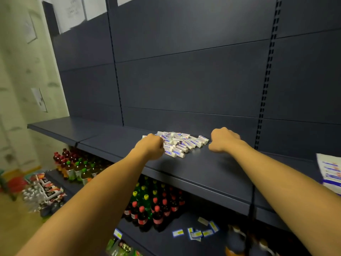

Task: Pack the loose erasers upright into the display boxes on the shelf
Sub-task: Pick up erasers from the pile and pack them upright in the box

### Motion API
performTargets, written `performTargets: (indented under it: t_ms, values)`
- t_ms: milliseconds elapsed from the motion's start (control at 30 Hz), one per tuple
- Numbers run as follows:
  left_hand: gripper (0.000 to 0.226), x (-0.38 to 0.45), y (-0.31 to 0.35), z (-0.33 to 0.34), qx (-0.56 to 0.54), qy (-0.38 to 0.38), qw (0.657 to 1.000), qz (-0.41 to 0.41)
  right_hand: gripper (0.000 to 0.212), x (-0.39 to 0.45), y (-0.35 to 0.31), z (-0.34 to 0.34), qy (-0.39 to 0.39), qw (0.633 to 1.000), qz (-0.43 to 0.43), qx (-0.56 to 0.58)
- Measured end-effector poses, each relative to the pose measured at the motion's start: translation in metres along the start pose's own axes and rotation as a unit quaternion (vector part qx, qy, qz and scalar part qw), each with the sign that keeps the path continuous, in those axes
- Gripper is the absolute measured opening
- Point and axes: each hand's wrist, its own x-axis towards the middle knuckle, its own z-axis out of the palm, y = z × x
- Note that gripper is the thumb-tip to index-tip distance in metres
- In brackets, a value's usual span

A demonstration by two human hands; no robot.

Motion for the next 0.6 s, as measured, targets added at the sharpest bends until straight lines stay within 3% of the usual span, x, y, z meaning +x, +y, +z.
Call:
performTargets:
  t_ms: [167,267,600]
  values:
    - [0.021,0.036,-0.041,0.002,-0.018,0.005,0.999,0.025,0.021,0.035,-0.031,0.005,0.017,0.999,0.036,0.009]
    - [0.03,0.057,-0.06,0.009,-0.04,0.013,0.998,0.037,0.023,0.053,-0.041,0.014,0.022,0.998,0.052,0.015]
    - [0.014,0.127,-0.093,0.041,-0.086,0.013,0.992,0.094,0.027,0.12,-0.05,0.04,0.039,0.995,0.08,0.053]
